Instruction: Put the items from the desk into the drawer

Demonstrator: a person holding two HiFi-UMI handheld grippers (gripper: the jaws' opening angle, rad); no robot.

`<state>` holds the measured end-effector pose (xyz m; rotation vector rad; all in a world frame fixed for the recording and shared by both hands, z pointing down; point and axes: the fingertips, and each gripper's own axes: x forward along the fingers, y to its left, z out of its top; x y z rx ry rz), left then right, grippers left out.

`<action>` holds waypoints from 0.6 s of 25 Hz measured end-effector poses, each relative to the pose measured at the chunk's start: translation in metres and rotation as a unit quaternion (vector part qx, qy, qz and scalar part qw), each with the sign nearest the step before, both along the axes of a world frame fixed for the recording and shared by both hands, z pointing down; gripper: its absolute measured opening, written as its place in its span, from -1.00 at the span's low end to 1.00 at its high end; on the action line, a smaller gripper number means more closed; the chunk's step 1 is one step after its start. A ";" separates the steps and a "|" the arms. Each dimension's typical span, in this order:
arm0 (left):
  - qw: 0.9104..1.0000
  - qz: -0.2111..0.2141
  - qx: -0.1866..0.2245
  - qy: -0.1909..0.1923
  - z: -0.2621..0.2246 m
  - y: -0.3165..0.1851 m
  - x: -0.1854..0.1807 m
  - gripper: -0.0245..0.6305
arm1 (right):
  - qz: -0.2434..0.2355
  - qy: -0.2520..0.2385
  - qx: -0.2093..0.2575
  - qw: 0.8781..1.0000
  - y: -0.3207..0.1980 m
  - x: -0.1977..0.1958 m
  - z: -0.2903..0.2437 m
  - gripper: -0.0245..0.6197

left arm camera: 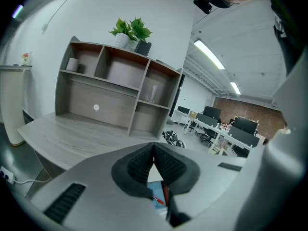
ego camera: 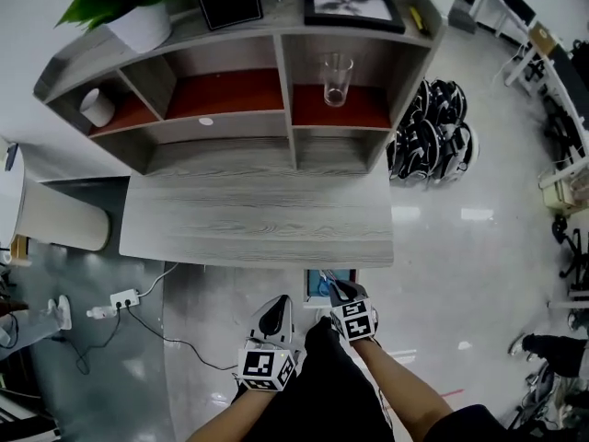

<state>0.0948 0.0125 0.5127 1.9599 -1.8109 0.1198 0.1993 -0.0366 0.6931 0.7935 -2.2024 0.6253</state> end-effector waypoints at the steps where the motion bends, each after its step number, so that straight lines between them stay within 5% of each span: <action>1: 1.000 0.008 0.004 -0.001 -0.003 0.002 -0.001 -0.88 | 0.008 -0.013 0.007 1.000 0.002 -0.002 -0.016 -0.73; 7: 0.999 0.035 0.022 0.010 -0.019 0.017 -0.006 -0.89 | 0.044 -0.084 0.081 0.992 0.017 -0.016 -0.117 -0.83; 15: 0.994 0.077 0.074 0.000 -0.056 0.023 0.007 -0.88 | 0.065 -0.165 0.183 0.967 0.049 -0.037 -0.240 -0.87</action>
